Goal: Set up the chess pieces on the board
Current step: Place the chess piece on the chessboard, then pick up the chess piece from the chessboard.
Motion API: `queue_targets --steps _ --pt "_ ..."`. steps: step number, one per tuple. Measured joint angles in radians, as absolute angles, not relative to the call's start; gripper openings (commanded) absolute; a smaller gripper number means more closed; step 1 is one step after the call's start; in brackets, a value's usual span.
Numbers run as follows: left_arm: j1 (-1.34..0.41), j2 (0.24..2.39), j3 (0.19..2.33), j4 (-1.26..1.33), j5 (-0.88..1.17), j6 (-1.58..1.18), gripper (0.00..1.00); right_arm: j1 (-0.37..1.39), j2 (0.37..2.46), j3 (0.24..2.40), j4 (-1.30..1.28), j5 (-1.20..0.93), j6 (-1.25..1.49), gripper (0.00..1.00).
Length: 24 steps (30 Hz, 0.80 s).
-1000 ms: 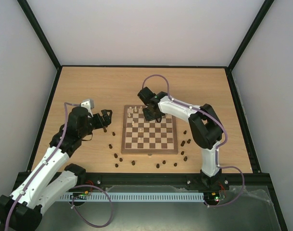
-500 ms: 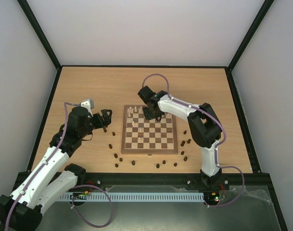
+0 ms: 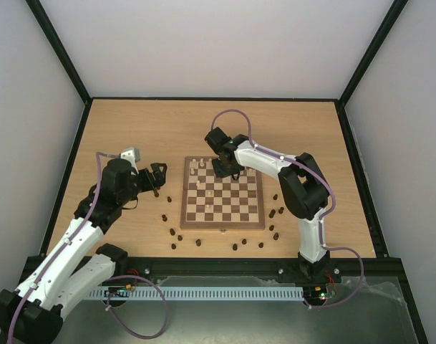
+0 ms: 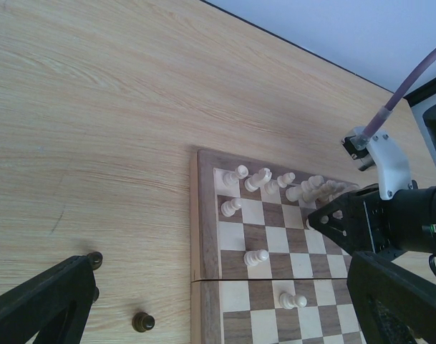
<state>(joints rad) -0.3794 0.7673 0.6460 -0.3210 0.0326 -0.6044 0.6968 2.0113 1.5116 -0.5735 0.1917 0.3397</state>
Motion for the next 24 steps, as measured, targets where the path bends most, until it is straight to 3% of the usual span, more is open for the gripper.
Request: queue_targets --steps 8,17,24 --pt "-0.379 0.767 0.646 -0.321 0.033 -0.602 0.99 0.695 2.009 1.512 -0.574 0.186 0.34 0.28" --pt "-0.379 0.767 0.646 -0.321 0.033 -0.602 0.99 0.702 1.868 1.465 -0.574 0.176 0.351 0.52" --pt "-0.379 0.767 0.646 -0.321 0.033 -0.603 0.99 0.763 1.721 1.385 -0.57 0.142 0.365 0.55"
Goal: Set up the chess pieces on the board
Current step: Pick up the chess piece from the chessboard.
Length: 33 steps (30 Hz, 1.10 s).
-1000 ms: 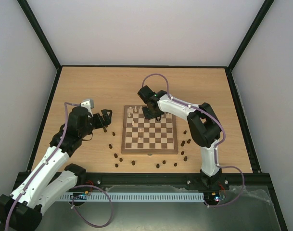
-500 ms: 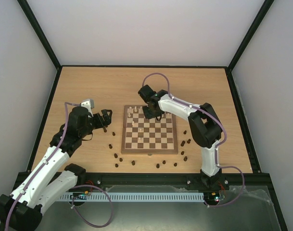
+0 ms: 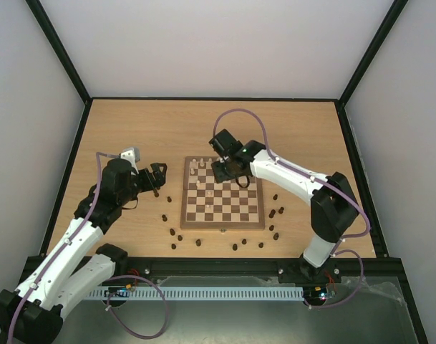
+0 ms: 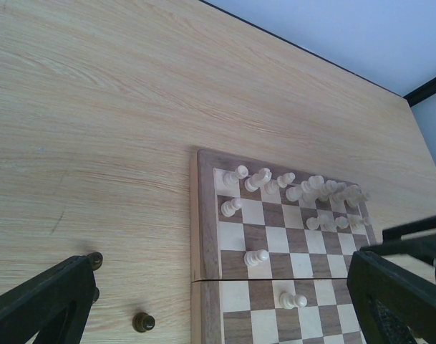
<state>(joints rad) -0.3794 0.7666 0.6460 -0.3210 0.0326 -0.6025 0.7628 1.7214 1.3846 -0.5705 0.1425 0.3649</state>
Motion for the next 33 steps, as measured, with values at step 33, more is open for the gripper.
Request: queue_targets --steps 33 --pt "-0.379 0.72 0.646 -0.351 0.033 -0.603 1.0 0.923 1.914 1.406 -0.556 0.118 0.397 0.3"
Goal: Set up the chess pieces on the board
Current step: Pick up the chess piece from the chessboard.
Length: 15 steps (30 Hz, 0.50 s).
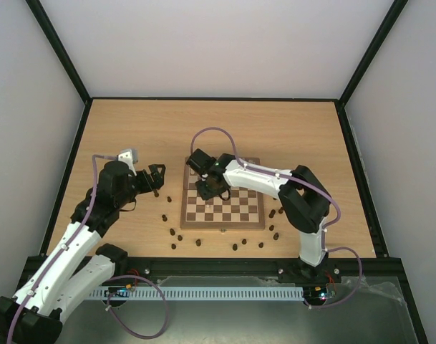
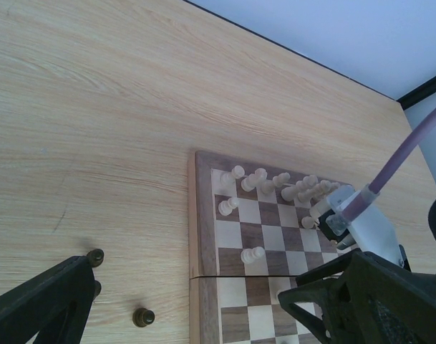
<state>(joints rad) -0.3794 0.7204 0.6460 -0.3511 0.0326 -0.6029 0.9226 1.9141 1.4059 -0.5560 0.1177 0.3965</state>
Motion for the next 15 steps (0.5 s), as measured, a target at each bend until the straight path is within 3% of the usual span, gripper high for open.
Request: queue_targets --steps 6,15 --pt "-0.379 0.72 0.646 -0.351 0.033 -0.603 1.0 0.923 1.94 1.433 -0.558 0.132 0.396 0.19" --pt "-0.38 0.72 0.646 -0.351 0.032 -0.603 1.0 0.923 1.952 1.433 -0.574 0.146 0.395 0.15"
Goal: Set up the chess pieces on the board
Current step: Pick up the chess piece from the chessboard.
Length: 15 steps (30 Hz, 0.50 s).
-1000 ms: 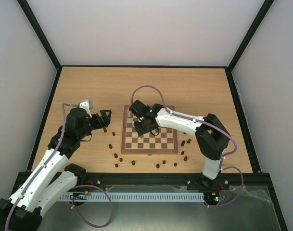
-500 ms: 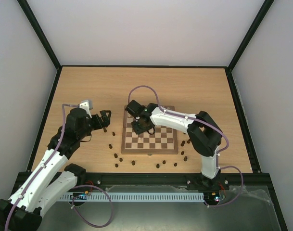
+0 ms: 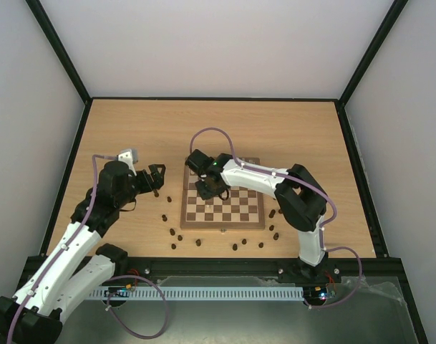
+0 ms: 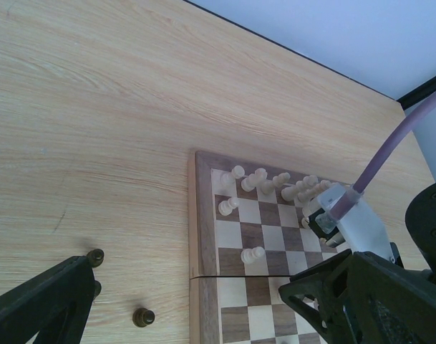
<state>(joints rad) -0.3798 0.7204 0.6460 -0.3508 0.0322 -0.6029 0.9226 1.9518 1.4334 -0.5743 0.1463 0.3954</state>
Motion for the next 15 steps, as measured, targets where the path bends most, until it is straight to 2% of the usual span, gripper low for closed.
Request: queue_targets --steps 3,15 --pt "-0.38 0.72 0.646 -0.351 0.032 -0.603 1.0 0.923 1.953 1.433 -0.579 0.149 0.393 0.11" --pt "-0.38 0.722 0.646 -0.351 0.029 -0.603 0.99 0.874 1.955 1.512 -0.604 0.185 0.379 0.11"
